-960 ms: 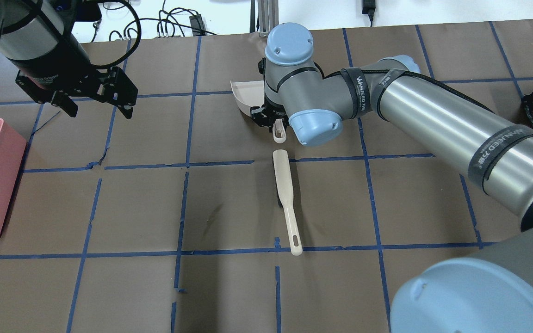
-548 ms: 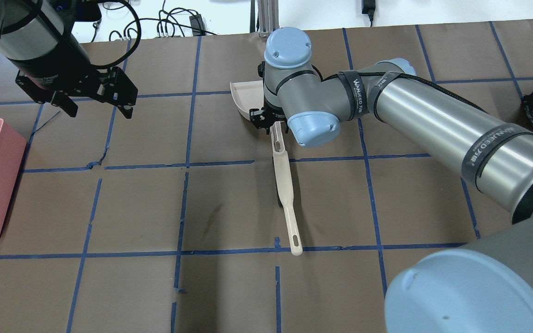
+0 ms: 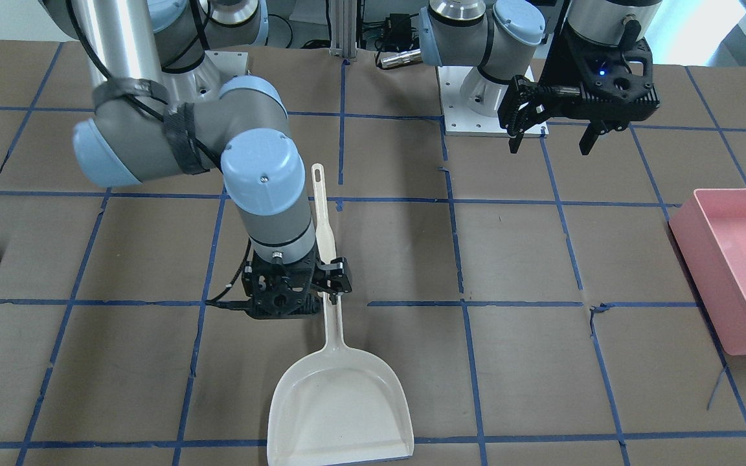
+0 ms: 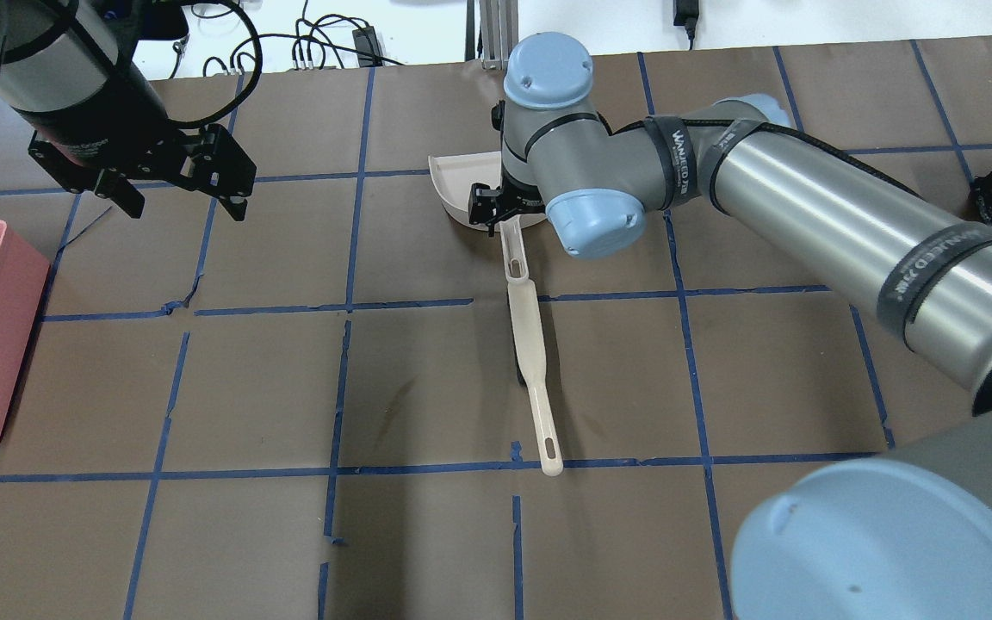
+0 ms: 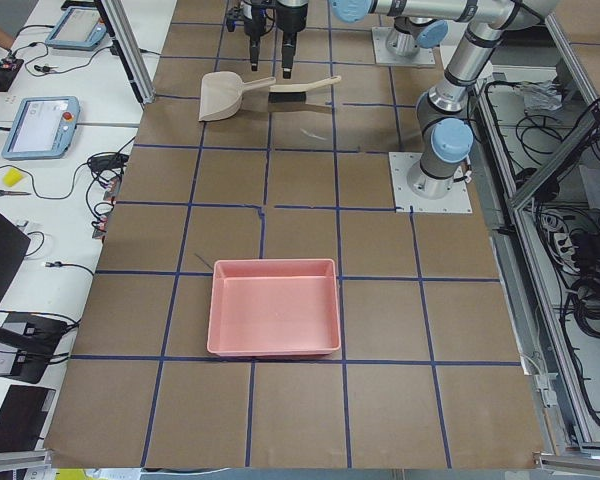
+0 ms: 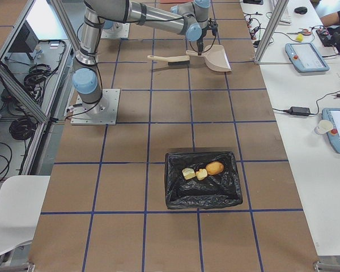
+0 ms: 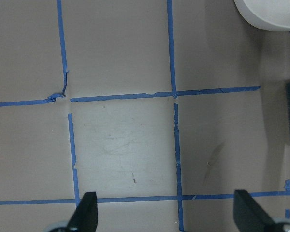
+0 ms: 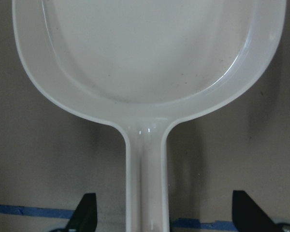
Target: Sweep and dump trash in nearest bin
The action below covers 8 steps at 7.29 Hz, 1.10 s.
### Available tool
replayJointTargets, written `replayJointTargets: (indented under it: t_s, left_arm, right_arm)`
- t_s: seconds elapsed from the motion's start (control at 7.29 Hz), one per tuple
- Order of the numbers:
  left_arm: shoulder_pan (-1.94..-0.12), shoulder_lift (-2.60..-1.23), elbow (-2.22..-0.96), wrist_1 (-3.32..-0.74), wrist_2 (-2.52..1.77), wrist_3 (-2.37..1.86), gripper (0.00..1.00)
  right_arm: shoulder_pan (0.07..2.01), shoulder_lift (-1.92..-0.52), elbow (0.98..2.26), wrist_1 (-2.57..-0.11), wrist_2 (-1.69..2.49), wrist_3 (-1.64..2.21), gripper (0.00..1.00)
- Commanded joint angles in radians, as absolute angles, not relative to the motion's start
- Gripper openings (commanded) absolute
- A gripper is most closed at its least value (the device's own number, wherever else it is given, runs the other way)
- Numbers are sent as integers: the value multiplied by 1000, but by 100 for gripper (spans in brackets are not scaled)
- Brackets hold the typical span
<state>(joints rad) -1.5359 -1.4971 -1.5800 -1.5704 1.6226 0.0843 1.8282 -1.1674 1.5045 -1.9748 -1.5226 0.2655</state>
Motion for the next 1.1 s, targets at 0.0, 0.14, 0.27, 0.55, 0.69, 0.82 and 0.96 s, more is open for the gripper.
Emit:
replayJointTargets:
  t_s: [0.0, 0.14, 0.27, 0.55, 0.69, 0.82, 0.96]
  left_arm:
    - [-1536, -1497, -1580, -1569, 1623, 84, 100]
    - [-1536, -1497, -1580, -1569, 1623, 84, 100]
    - [-1536, -1497, -1580, -1569, 1623, 84, 100]
    - [-1537, -1497, -1580, -1569, 1624, 84, 100]
    - [-1536, -1497, -1580, -1569, 1624, 84, 100]
    - [-1537, -1497, -1580, -1569, 1624, 84, 100]
    - [-1536, -1497, -1580, -1569, 1624, 84, 100]
  right_arm:
    - [1725, -1358, 1490, -1656, -1523, 209, 100]
    - [1688, -1458, 1489, -1546, -1523, 192, 100]
    - [1652, -1548, 1494, -1438, -1523, 142, 100]
    - [1618, -1597, 1508, -1394, -1526, 68, 100]
    - [1623, -1609, 1511, -1410, -1526, 67, 100]
    - [1626, -1638, 1520, -1410, -1526, 66, 100]
    - [1626, -1641, 1528, -1422, -1529, 66, 100]
